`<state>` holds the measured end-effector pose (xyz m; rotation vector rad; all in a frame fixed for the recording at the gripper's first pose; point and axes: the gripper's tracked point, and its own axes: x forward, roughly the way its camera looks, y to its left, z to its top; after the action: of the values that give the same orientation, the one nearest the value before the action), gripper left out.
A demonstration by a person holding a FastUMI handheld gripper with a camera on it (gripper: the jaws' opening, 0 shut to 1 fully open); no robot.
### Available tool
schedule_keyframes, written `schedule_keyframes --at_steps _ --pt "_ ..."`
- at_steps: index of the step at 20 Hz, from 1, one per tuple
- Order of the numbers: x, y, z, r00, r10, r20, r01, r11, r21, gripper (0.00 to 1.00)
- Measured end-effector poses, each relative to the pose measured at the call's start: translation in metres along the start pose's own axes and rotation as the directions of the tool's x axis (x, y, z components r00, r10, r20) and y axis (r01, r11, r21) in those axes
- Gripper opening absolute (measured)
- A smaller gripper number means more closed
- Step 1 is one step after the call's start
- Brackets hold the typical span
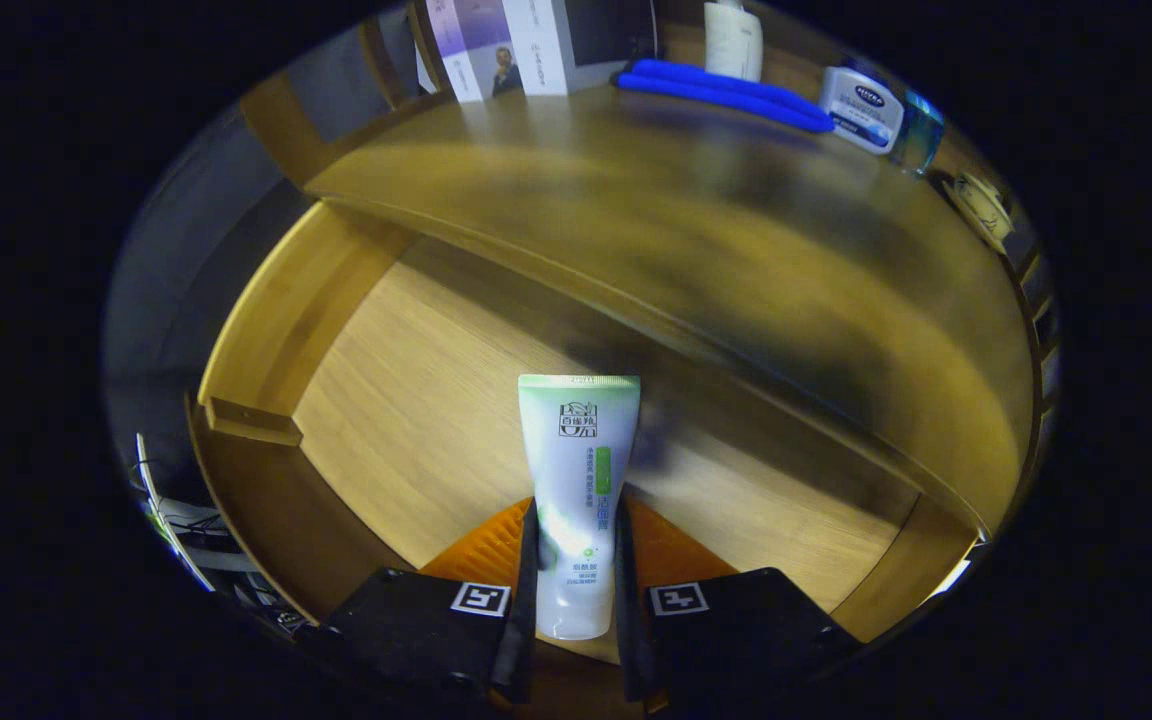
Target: Pull open the drawer, take out the items inside it, and place them on the countertop above the cabinet.
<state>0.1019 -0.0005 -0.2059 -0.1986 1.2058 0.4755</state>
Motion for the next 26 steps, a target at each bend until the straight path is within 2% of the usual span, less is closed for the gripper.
schedule_keyframes --at_steps 3,5,7,13,20,26 --pt "-0.025 0.009 0.001 0.995 0.023 0.100 -0.022 1.000 -0.016 0.36" --pt "-0.038 0.025 0.000 0.985 0.086 0.151 -0.089 0.996 0.012 0.36" --pt "-0.055 0.039 -0.002 0.971 0.137 0.196 -0.147 0.988 0.037 0.36" --pt "-0.097 0.041 0.031 0.914 0.177 0.365 -0.224 0.970 0.090 0.37" --pt "-0.121 -0.011 0.092 0.865 0.024 0.501 -0.135 0.973 0.188 0.36" --pt "-0.112 -0.066 0.138 0.837 -0.129 0.533 -0.072 0.938 0.340 0.36"
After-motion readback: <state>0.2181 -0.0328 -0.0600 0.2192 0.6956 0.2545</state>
